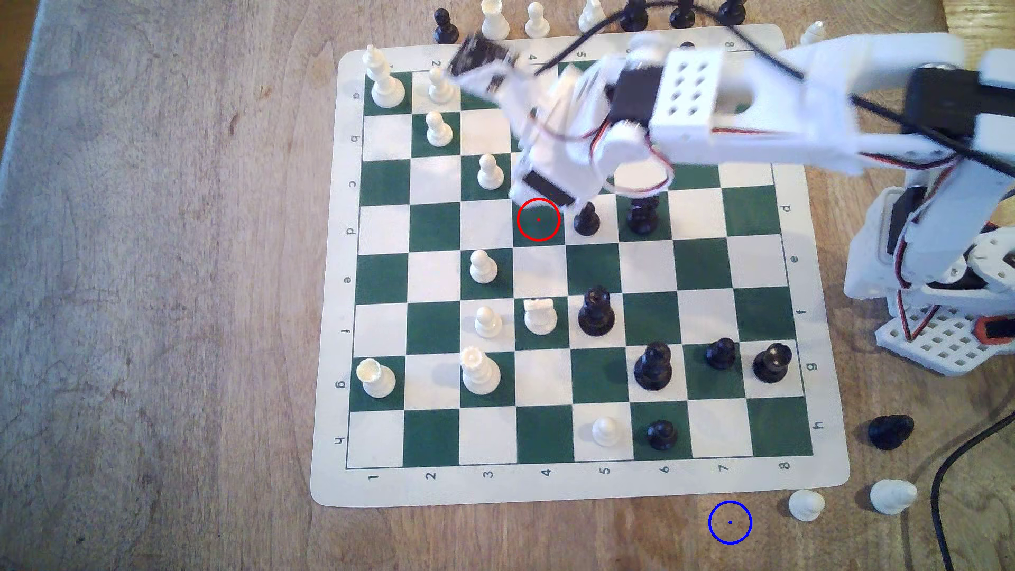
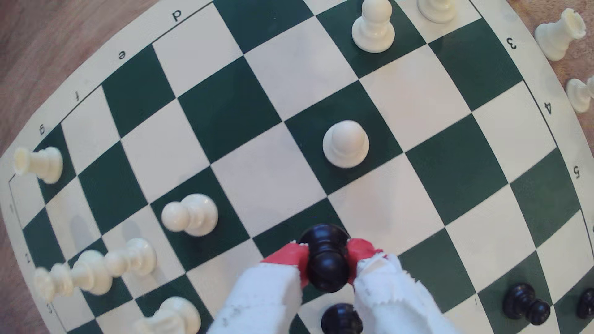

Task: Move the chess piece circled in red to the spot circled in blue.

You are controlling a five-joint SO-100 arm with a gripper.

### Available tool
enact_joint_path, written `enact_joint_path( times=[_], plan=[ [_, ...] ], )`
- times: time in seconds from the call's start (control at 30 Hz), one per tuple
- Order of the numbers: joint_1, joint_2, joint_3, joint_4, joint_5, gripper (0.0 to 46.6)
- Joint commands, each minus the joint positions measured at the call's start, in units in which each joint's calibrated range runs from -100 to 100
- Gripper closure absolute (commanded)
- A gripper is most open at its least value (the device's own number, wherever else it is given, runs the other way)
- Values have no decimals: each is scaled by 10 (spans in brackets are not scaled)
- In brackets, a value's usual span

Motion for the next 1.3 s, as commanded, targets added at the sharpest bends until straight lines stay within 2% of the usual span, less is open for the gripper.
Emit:
enact_joint_path(
  times=[0.0,0.27,0.37,0.43,0.6,0.8,1.03,1.27],
  plan=[
    [-25,-188,43,42,5,464],
    [-101,-360,92,117,1,464],
    [-158,-413,86,163,-1,464],
    [-229,-442,86,202,-3,464],
    [-335,-460,92,209,-4,464],
    [-391,-466,149,179,-4,464],
    [-468,-487,276,103,-1,464],
    [-509,-461,328,45,6,461]
  ],
)
